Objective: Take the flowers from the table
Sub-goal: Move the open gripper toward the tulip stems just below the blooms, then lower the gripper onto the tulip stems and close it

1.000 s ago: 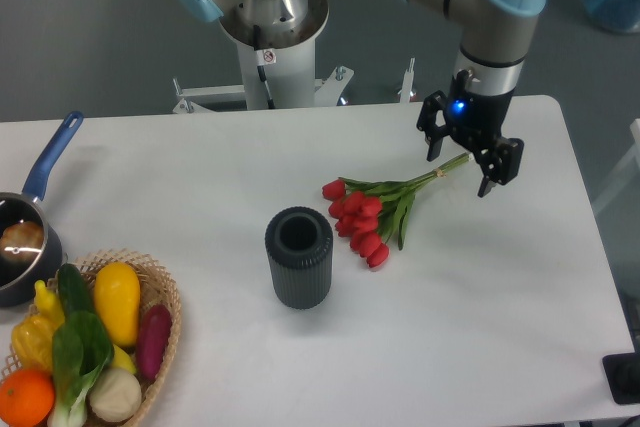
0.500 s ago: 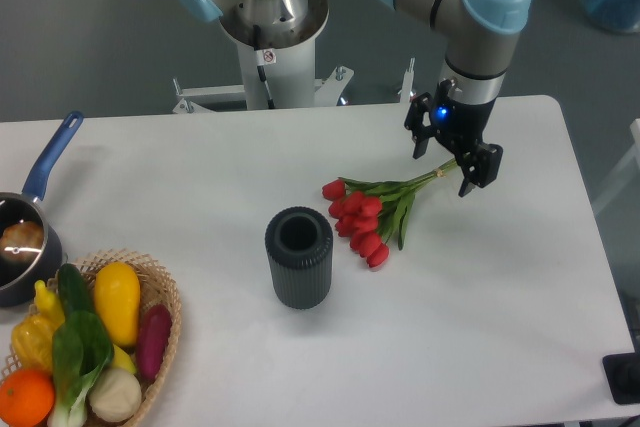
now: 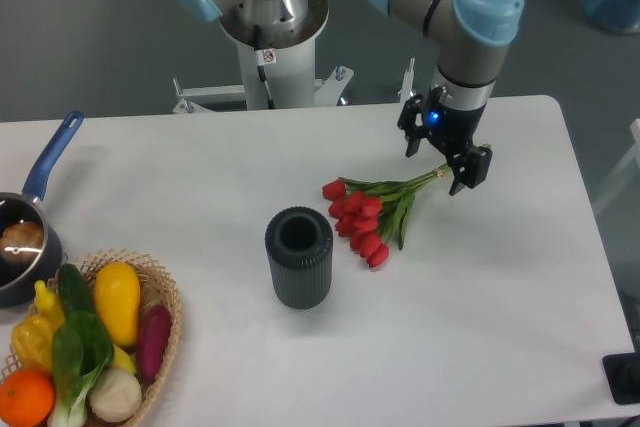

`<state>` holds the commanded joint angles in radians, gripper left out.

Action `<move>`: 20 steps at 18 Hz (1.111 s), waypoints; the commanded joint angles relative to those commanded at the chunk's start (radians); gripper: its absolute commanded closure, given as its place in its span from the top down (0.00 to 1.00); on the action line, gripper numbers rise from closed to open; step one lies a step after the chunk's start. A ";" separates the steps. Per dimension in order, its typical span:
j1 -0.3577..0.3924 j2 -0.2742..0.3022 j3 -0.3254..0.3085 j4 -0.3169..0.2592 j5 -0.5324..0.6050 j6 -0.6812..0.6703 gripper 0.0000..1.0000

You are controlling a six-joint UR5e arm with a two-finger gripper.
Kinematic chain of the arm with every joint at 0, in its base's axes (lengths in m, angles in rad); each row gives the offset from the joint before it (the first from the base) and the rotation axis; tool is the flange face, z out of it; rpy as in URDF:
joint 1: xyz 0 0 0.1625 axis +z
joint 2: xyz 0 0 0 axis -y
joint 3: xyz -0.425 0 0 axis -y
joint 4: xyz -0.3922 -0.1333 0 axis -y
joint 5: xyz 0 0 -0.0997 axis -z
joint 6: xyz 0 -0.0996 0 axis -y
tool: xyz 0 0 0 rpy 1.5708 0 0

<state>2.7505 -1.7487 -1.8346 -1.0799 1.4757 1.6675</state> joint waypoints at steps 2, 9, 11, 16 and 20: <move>-0.002 -0.015 -0.003 0.000 0.002 0.003 1.00; -0.035 -0.063 -0.002 -0.002 0.050 -0.005 1.00; -0.035 -0.075 0.001 -0.002 0.054 -0.008 1.00; -0.034 -0.117 0.003 0.000 0.048 -0.037 1.00; -0.034 -0.161 -0.005 0.003 0.046 -0.073 1.00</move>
<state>2.7167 -1.9097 -1.8392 -1.0769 1.5217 1.5940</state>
